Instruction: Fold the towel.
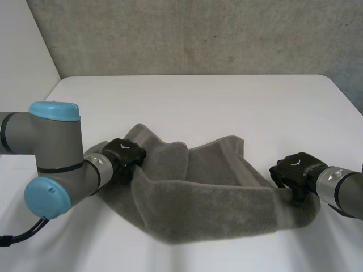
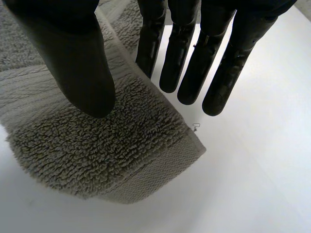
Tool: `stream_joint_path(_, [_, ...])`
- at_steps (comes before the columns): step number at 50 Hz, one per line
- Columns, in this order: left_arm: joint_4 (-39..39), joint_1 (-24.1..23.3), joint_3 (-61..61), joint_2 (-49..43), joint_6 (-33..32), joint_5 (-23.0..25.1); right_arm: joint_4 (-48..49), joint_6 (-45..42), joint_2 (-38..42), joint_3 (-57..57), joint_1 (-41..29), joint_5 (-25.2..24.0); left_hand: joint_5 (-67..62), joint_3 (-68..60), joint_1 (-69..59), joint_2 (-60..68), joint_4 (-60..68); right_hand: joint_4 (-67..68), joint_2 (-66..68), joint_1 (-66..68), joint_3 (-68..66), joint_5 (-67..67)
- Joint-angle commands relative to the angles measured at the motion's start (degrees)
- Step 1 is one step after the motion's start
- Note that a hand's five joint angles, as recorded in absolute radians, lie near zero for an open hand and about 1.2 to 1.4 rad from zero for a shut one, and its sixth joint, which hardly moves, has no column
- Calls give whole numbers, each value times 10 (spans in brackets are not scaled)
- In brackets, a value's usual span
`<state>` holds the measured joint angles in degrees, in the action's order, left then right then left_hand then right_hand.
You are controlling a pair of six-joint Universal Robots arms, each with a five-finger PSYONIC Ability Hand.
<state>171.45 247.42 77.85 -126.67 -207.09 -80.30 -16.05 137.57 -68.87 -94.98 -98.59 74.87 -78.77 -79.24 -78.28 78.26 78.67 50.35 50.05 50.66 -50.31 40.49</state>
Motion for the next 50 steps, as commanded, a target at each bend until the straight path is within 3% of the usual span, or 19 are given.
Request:
stream_joint_path(1, [1, 0, 0, -2, -2, 0, -6, -5, 9, 7, 1, -3, 198, 103, 94, -93, -97, -80, -77, -83, 79, -81])
stream_joint_path(9, [2, -1, 0, -3, -2, 0, -6, -5, 16, 10, -1, -4, 215, 120, 110, -110, -114, 13, 16, 10, -13, 11])
stream_joint_path(14, [2, -4, 0, -6, -2, 6, -6, -5, 18, 12, -5, -4, 178, 83, 73, -73, -77, 205, 208, 201, -205, 203])
stream_joint_path(15, [1, -8, 0, -9, -3, 11, -6, -5, 18, 15, -6, -4, 97, 1, -8, 8, 4, 296, 299, 292, -296, 294])
stream_joint_path(23, [7, -15, -66, -20, -37, 26, 52, 5, 8, 74, -13, -6, 88, -8, -17, 17, 13, 297, 299, 293, -297, 295])
stream_joint_path(26, [10, -14, -133, -18, -33, 22, 124, 16, -18, 112, -46, -8, 88, -8, -17, 17, 13, 297, 299, 293, -297, 295])
stream_joint_path(28, [35, -5, -204, -6, -6, 13, 256, 44, -61, 123, -67, -9, 88, -8, -17, 17, 13, 297, 299, 293, -297, 295])
stream_joint_path(29, [35, -5, -205, -6, -6, 13, 256, 45, -61, 123, -67, -9, 88, -8, -17, 17, 13, 297, 299, 293, -297, 295])
stream_joint_path(31, [61, -3, -234, 3, 22, 1, 408, 83, -107, 109, -78, 0, 88, -8, -17, 17, 13, 297, 299, 293, -297, 295])
stream_joint_path(32, [97, 3, -261, 21, 64, -24, 409, 83, -108, 109, -78, 0, 88, -8, -17, 17, 13, 297, 299, 293, -297, 295])
stream_joint_path(33, [133, 14, -282, 45, 106, -51, 472, 102, -127, 105, -79, 6, 88, -8, -17, 17, 13, 297, 299, 293, -297, 295])
stream_joint_path(34, [133, 14, -282, 45, 107, -51, 473, 102, -127, 105, -79, 6, 88, -8, -17, 17, 13, 297, 299, 293, -297, 295])
stream_joint_path(36, [182, 37, -319, 80, 179, -88, 542, 129, -151, 107, -80, 26, 88, -8, -17, 17, 13, 297, 299, 293, -297, 295])
stream_joint_path(41, [188, 40, -352, 92, 216, -81, 525, 137, -146, 141, -78, 67, 88, -8, -17, 17, 13, 297, 299, 293, -297, 295])
stream_joint_path(50, [137, 36, -278, 89, 214, -13, 400, 137, -100, 164, -85, 58, 88, -8, -17, 17, 13, 297, 299, 293, -297, 295])
